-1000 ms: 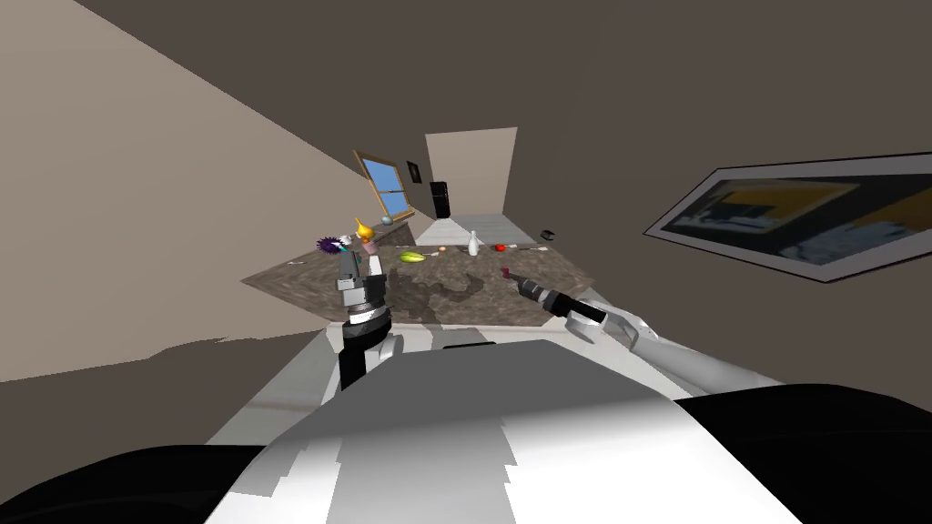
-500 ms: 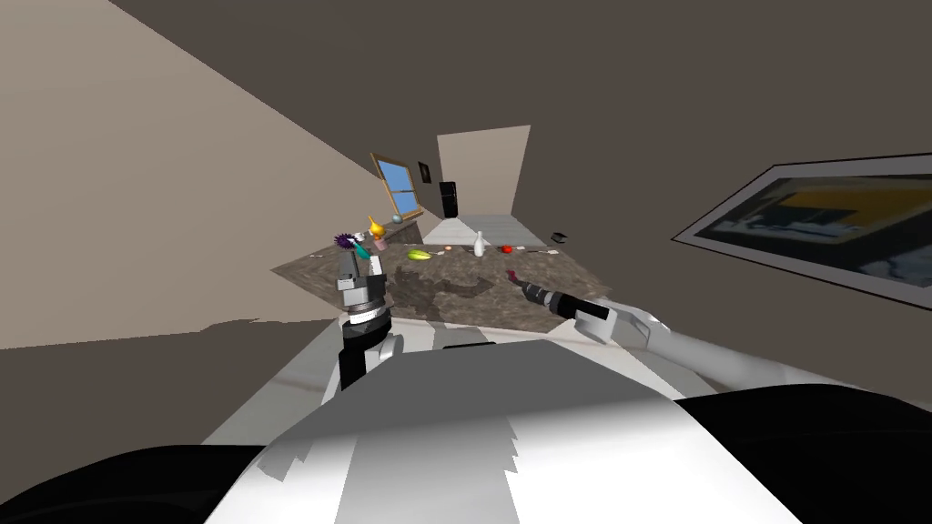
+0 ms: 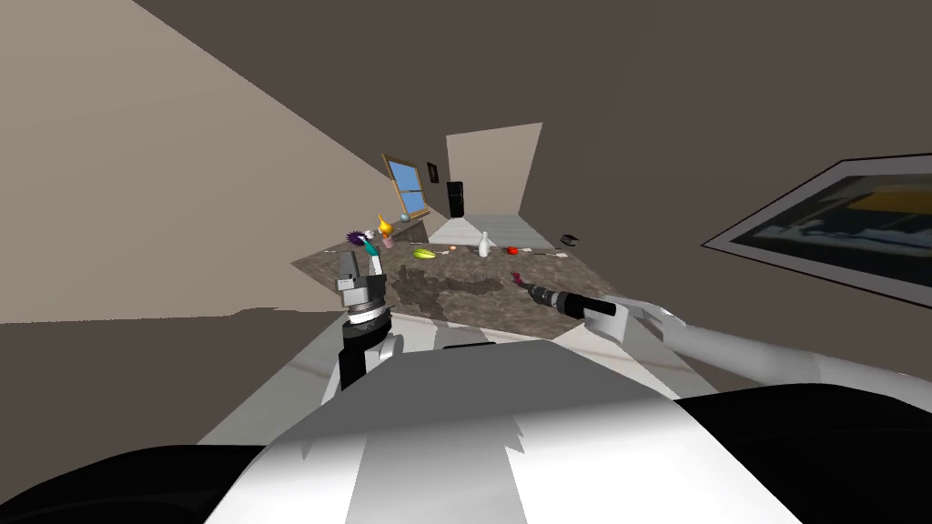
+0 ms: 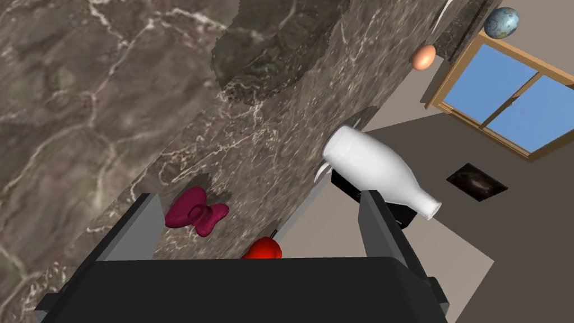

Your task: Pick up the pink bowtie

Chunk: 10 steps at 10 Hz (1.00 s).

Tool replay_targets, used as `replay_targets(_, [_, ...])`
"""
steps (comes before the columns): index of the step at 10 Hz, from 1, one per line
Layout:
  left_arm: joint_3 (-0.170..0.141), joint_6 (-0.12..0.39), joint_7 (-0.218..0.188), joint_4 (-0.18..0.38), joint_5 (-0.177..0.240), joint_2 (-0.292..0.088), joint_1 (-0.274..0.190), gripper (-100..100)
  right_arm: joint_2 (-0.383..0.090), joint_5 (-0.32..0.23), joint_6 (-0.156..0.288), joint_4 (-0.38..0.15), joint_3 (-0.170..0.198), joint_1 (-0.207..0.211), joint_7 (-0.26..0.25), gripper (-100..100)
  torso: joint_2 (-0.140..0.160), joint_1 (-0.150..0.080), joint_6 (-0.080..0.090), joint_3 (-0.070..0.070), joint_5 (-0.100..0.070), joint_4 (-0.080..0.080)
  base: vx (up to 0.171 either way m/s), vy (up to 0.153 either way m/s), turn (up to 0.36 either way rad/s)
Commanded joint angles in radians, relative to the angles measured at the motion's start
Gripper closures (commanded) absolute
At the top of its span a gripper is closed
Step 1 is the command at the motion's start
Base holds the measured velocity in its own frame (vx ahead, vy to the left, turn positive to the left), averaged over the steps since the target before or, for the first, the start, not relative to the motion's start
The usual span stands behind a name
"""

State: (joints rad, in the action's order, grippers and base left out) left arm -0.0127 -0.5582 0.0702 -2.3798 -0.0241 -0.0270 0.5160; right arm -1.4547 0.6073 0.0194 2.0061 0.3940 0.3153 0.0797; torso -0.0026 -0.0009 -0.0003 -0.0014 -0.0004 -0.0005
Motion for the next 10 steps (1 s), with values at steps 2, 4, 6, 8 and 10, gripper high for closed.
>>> replay_targets(2, [0.0, 0.0, 0.0, 0.0, 0.0, 0.0, 0.0, 0, -0.072, 0.033, 0.043, -0.018, 0.027, 0.005, -0.009, -100, 0.0, 0.0, 0.001, 0.0, 0.0, 0.0, 0.026, -0.024, 0.15])
replay_targets(4, [0.0, 0.0, 0.0, 0.0, 0.0, 0.0, 0.0, 0, -0.113, 0.055, 0.07, -0.026, 0.041, 0.012, -0.014, -100, 0.0, 0.0, 0.001, 0.0, 0.0, 0.0, 0.03, -0.024, 0.141])
replay_targets(6, [0.0, 0.0, 0.0, 0.0, 0.0, 0.0, 0.0, 0, -0.163, 0.077, 0.098, -0.033, 0.054, 0.02, -0.02, -100, -0.001, 0.0, 0.0, 0.0, 0.0, 0.0, 0.034, -0.025, 0.209])
replay_targets(8, [0.0, 0.0, 0.0, 0.0, 0.0, 0.0, 0.0, 0, -0.202, 0.097, 0.124, -0.039, 0.067, 0.029, -0.026, -100, -0.003, -0.001, 0.0, -0.002, 0.0, -0.001, 0.055, -0.044, 0.246])
replay_targets(10, [0.0, 0.0, 0.0, 0.0, 0.0, 0.0, 0.0, 0, -0.236, 0.116, 0.15, -0.044, 0.079, 0.039, -0.032, -100, -0.002, -0.001, 0.0, -0.001, 0.0, -0.001, 0.04, -0.03, 0.167])
